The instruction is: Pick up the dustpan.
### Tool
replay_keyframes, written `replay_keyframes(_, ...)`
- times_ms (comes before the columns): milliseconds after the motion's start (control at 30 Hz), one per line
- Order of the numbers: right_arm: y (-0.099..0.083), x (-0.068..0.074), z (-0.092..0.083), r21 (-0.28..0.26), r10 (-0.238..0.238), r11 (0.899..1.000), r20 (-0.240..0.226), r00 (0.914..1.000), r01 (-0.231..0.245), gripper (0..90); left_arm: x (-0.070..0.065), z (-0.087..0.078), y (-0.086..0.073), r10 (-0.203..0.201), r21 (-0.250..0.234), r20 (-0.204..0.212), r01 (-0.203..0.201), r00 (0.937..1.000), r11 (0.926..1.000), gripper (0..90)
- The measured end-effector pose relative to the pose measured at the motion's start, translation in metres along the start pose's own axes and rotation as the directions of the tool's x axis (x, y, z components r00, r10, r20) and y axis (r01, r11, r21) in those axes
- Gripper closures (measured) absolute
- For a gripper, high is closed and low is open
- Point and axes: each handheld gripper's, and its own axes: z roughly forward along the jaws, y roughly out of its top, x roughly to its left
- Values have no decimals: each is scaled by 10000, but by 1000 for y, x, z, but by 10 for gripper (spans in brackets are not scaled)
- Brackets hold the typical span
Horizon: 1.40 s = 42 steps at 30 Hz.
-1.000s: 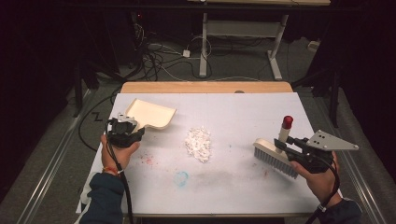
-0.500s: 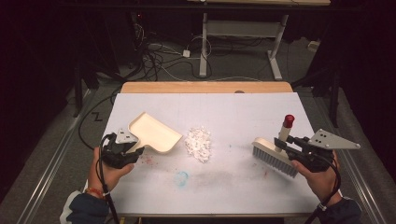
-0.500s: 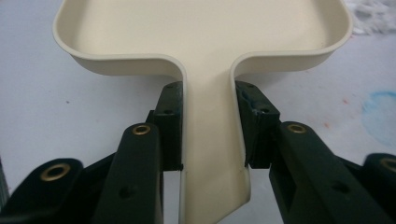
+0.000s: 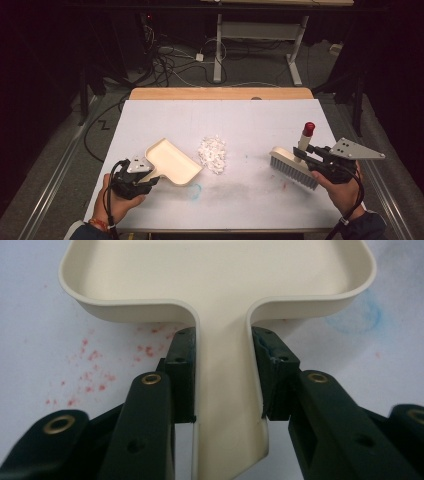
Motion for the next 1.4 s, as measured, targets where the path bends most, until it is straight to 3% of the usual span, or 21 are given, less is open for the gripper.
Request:
replay_keyframes(133,0,1,2,100,-21,9999,-58,10000,22,709,-3,0,-5,109,78,328,-112,9994,9999,632)
replay_keyframes(167,0,1,2,122,1,9999,-78,10000,0,710,-7,2,-7,270,259,620,-286,9977,9993,632)
replay_keyframes(333,-1,2,5,250,-51,9997,-80,10000,53,709,-13,7,-7,384,432,852,-422,9956,9982,631)
replay_keyframes(867,0,-2,2,61,2,10000,104,9999,-3,710,-20,17,-3,452,749,882,-519,9951,9958,630)
replay_keyframes(1400,0,-5,1,-240,187,9995,246,9995,-181,710,-19,23,-5,425,825,976,-506,9943,9953,629)
